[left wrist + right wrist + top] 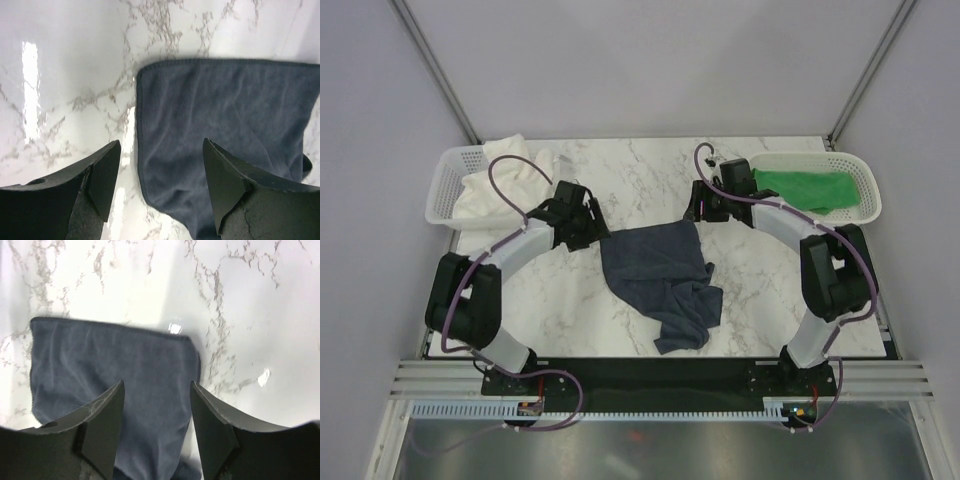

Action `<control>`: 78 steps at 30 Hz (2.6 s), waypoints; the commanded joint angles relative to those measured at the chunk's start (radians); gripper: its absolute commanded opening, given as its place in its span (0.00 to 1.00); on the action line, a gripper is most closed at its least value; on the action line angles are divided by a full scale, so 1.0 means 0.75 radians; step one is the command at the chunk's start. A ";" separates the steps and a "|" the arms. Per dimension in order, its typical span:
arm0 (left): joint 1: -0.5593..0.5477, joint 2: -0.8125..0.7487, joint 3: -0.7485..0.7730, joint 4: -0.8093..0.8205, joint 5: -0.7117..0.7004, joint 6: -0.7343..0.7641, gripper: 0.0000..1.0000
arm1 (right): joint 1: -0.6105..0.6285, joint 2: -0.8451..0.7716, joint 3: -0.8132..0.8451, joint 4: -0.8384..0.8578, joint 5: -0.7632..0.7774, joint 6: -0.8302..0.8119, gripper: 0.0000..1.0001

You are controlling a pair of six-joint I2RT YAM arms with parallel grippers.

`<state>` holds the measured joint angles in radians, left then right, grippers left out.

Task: Fold and stack the towels
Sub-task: Flatten out the crumpled towel

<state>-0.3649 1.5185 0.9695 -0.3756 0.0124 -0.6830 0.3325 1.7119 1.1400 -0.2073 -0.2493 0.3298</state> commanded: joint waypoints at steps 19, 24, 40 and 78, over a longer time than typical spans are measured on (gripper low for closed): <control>0.006 0.595 0.331 0.118 0.210 0.111 0.38 | -0.046 0.055 -0.021 0.266 -0.279 -0.096 0.70; 0.010 0.500 0.388 0.020 0.225 0.219 0.02 | -0.073 0.226 0.161 0.079 -0.285 -0.243 0.78; 0.049 0.372 0.454 -0.144 0.094 0.473 0.02 | -0.075 0.681 0.639 -0.120 -0.751 -0.405 0.88; 0.088 -0.370 0.910 -0.254 0.634 0.348 0.02 | -0.032 -0.762 0.427 -0.102 -0.038 -0.080 0.00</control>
<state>-0.3096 1.3228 1.6062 -0.5415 0.4103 -0.3710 0.3172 1.1778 1.5112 -0.2996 -0.3210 0.1982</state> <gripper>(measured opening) 0.037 0.011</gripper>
